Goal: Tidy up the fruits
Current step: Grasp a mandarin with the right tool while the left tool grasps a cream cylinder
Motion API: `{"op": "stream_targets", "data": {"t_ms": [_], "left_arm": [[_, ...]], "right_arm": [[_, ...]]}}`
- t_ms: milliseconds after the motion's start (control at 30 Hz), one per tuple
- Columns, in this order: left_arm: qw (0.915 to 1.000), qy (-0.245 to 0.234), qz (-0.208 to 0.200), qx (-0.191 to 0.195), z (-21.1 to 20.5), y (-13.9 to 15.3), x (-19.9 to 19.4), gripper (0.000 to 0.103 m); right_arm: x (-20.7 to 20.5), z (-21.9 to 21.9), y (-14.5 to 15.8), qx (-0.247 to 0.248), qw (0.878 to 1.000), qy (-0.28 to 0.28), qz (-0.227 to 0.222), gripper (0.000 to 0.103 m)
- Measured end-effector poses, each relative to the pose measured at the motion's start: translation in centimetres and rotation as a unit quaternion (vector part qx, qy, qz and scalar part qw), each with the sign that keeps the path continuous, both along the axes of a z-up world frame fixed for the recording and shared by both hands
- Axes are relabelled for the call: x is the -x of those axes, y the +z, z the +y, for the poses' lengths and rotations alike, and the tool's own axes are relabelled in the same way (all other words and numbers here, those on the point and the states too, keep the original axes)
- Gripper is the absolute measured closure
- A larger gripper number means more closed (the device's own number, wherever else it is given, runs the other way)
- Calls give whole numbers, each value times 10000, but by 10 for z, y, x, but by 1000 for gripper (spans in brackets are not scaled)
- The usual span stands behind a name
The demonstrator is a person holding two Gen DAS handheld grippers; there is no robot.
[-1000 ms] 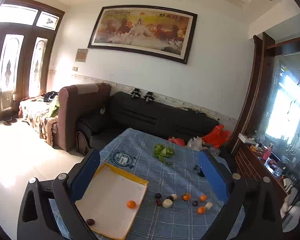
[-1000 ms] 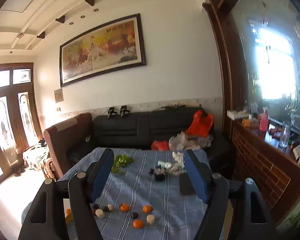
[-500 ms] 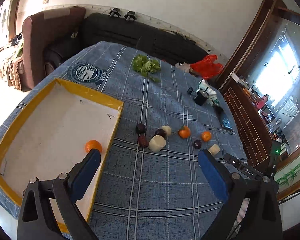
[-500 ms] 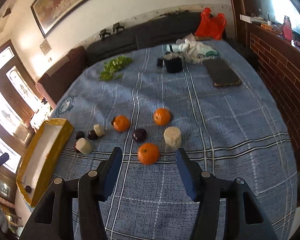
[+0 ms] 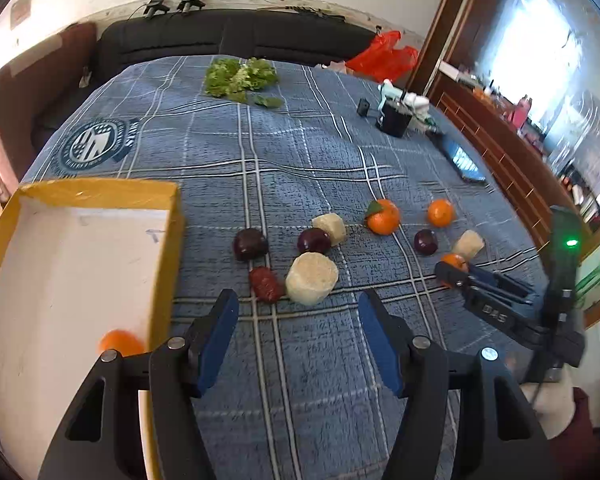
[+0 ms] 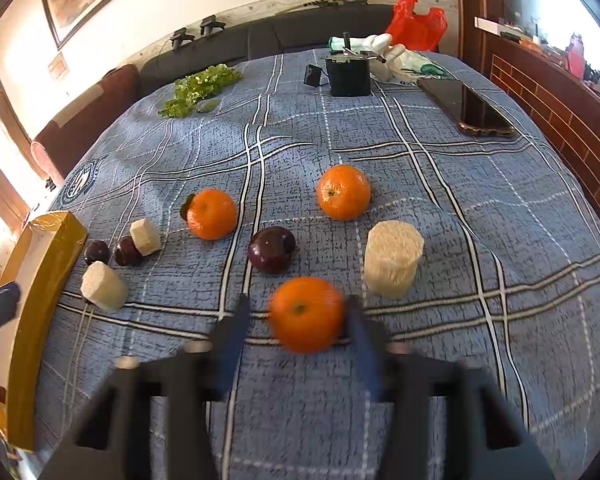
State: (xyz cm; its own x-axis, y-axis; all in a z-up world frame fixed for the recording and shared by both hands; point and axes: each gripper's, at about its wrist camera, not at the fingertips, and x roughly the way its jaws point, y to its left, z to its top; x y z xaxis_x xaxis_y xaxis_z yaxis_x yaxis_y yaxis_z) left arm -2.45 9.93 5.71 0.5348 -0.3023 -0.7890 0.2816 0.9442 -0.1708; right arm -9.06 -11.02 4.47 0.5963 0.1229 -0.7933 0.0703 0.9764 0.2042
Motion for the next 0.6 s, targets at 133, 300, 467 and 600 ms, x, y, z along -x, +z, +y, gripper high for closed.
{"op": "stream_targets", "data": {"t_ms": [133,300,467,600], "left_arm": [[9985,15,-25,-539,-28,-21,-20,41],[9935,-153,48,-1125,-51,-39,-32,41],[9898,-218,-138,-1399,-59,-41,-27,62],[9928,-163,-128,-1176,-56,-40,-25,67]], "right_arm": [[1,-15,-3,-508,9986,53,-134,62],[-1,-16,-4,-736,9972,104,-129,62],[-2,-14,-4,-787,9968,89,-123,61],[-2,-15,-4,-775,9968,86,-154,61]]}}
